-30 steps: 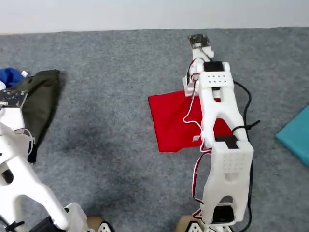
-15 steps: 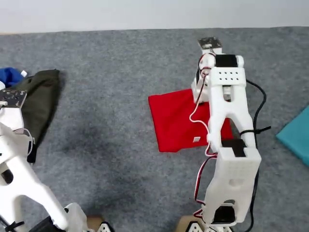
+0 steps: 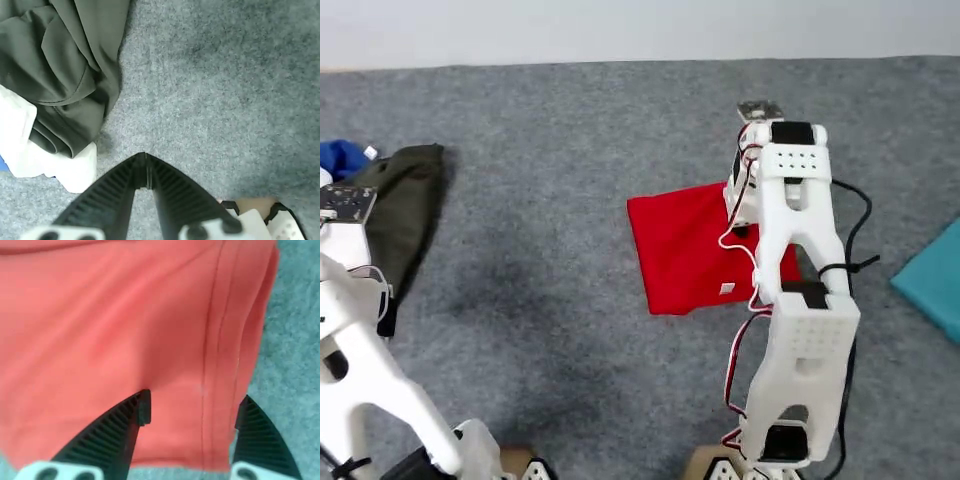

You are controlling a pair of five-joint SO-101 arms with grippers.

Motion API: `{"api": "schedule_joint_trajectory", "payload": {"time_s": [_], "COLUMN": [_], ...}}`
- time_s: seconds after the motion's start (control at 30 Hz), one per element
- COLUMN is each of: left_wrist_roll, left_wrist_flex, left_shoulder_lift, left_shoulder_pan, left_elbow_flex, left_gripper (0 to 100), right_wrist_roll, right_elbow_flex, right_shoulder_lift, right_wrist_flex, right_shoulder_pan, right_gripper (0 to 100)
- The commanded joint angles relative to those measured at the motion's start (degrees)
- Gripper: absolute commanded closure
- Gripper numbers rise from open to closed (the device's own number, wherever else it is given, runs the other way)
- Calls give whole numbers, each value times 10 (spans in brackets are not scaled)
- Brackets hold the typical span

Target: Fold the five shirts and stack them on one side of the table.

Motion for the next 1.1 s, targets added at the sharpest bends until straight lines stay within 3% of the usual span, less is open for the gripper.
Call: {"api": "schedule_joint_trajectory", "payload": {"time_s": [0.0, 0.43, 0.67, 0.97, 1.07], "left_wrist_roll": [5, 5, 5, 4, 4], "left_wrist_flex": [9, 9, 9, 9, 9], "left_shoulder_lift": [-23, -23, -23, -23, -23], "left_shoulder_pan": [1, 1, 2, 1, 1], "left_elbow_flex": [-22, -22, -22, -22, -22], "left_gripper": [997, 997, 997, 997, 997], "right_wrist_roll": [-7, -8, -8, 2, 64], "right_elbow_flex": [-33, -34, -34, -40, -40], "right_shoulder_lift": [9, 97, 96, 44, 17], "right_wrist_flex": [-32, -69, -68, -36, -50], "right_shoulder_pan": [19, -7, -10, -5, 4], "right_gripper": [712, 722, 996, 989, 989]}}
